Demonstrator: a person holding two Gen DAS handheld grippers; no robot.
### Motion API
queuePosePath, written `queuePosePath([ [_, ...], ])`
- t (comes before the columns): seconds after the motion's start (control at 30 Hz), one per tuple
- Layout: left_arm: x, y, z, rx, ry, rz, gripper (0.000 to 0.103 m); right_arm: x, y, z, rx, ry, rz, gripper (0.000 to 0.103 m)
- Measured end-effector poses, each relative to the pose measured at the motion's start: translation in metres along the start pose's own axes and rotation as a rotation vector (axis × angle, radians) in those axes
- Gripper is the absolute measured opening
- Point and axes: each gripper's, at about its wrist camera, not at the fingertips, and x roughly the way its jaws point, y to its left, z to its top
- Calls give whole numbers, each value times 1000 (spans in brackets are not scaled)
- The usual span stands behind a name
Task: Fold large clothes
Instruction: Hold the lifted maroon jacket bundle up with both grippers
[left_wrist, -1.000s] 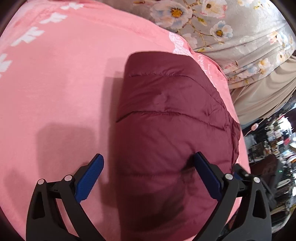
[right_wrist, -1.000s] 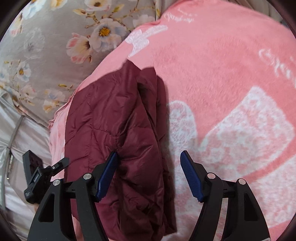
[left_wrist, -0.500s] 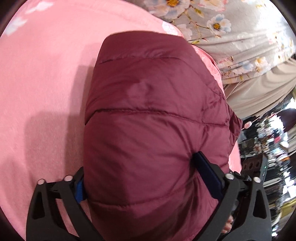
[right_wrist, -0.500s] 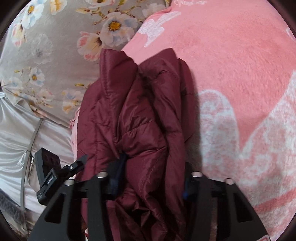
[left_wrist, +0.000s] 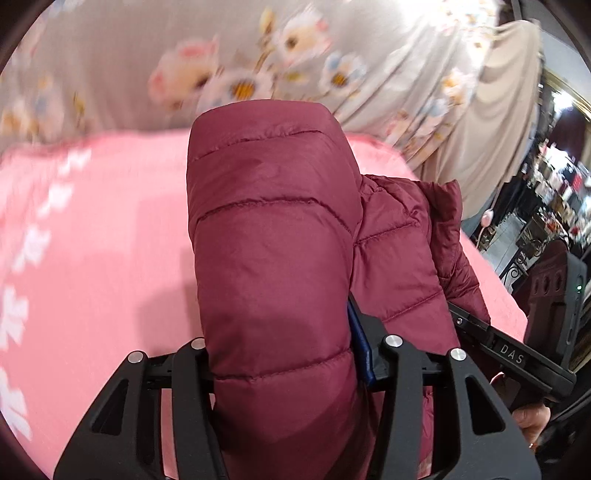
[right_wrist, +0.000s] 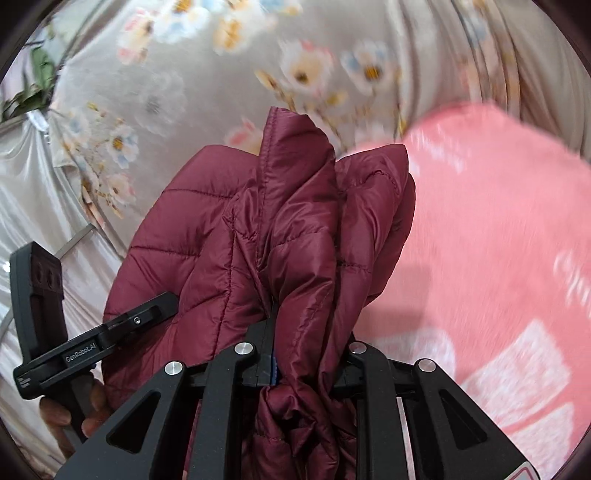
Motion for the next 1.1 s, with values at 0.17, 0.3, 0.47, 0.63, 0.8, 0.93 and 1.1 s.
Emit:
queuePosePath([
  [0.17,-35,-19,28,75,-124,-2,47,-26,32,28,-87,-121,-29,18],
  [0.3,-61,-27,45,122,-215,13,47,-40,52,43,-136,-184,-33,18],
  [0.47,-88,-28,63,163,-296,28,47,-48,79,60,-174,-241,-15,18],
  [0.63,-112,-19,77,205,-371,57,47,-48,104,70,-209,-275,11,18],
  [0.8,-134,-9,81,234,-427,92,47,-42,126,77,-231,-294,42,18],
  [0.93,-147,2,84,246,-462,120,47,-33,143,81,-247,-303,69,18],
  [1.1,-159,21,92,255,-493,141,47,-18,158,85,-261,-299,109,18],
])
